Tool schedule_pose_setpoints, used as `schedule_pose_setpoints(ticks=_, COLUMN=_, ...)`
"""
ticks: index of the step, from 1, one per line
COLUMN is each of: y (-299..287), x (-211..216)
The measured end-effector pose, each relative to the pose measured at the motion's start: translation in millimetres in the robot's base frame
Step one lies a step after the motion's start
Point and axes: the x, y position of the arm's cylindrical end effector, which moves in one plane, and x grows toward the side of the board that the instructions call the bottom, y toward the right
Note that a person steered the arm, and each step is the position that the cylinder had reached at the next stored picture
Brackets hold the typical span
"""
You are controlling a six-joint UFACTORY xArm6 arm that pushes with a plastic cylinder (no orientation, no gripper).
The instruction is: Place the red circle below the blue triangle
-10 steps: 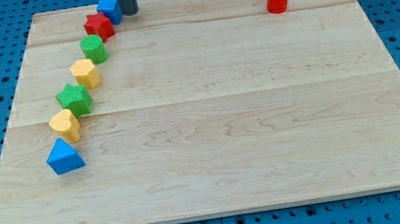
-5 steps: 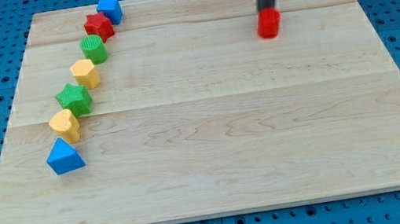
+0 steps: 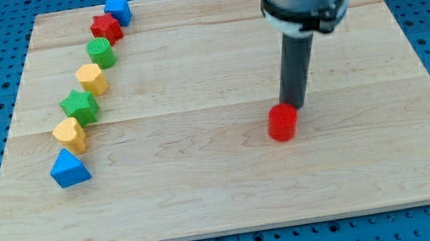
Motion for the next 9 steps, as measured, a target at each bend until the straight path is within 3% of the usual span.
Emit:
schedule_pose_setpoints(ticks=1, y=0, x=21)
schedule_pose_setpoints(ticks=3, y=-130, x=73)
schedule_pose_setpoints(ticks=6, y=-42, x=108)
schedule_pose_setpoints(ticks=9, y=-78, x=137)
